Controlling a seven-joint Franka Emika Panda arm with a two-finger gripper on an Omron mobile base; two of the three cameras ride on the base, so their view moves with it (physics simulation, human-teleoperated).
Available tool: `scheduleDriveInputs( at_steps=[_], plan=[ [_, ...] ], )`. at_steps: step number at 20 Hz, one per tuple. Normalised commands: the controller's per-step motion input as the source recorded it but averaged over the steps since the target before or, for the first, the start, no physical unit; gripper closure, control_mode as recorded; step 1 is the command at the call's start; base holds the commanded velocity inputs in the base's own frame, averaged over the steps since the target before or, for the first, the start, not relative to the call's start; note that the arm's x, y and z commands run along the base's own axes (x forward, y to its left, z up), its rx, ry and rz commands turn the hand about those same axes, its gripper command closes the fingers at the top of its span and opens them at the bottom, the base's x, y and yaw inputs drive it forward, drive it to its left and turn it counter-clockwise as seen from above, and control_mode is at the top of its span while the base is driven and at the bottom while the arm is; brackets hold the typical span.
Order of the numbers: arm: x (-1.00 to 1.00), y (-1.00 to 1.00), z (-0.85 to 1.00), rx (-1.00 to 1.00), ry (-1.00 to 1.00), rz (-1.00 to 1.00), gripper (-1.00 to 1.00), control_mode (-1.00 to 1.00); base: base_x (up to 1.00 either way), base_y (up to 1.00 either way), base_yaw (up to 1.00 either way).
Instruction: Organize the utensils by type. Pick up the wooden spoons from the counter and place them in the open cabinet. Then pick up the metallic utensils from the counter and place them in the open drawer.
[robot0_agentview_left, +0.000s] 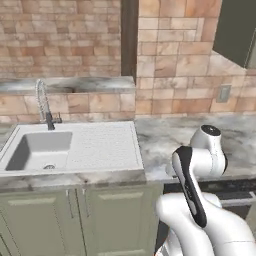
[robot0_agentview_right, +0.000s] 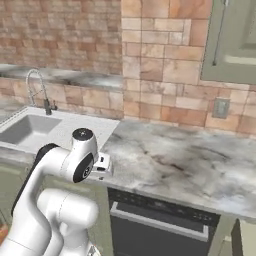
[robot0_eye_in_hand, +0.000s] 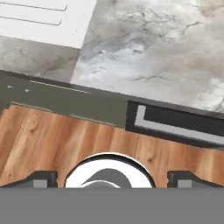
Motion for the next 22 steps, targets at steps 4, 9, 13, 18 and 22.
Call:
scheduleDriveInputs(
  at_steps=[4, 9, 13, 18, 22],
  plan=[
    [0.0, 0.0, 0.0, 0.0, 0.0, 0.0, -1.0, 1.0, -0.05, 0.0, 1.0],
    [0.0, 0.0, 0.0, 0.0, 0.0, 0.0, -1.0, 1.0, -0.04, 0.0, 1.0],
    [0.0, 0.0, 0.0, 0.0, 0.0, 0.0, -1.0, 1.0, 0.34, 0.15, 0.88],
    [0.0, 0.0, 0.0, 0.0, 0.0, 0.0, -1.0, 1.0, 0.84, 0.39, 0.4],
    [0.0, 0.0, 0.0, 0.0, 0.0, 0.0, -1.0, 1.0, 0.98, 0.35, 0.24]
  ],
)
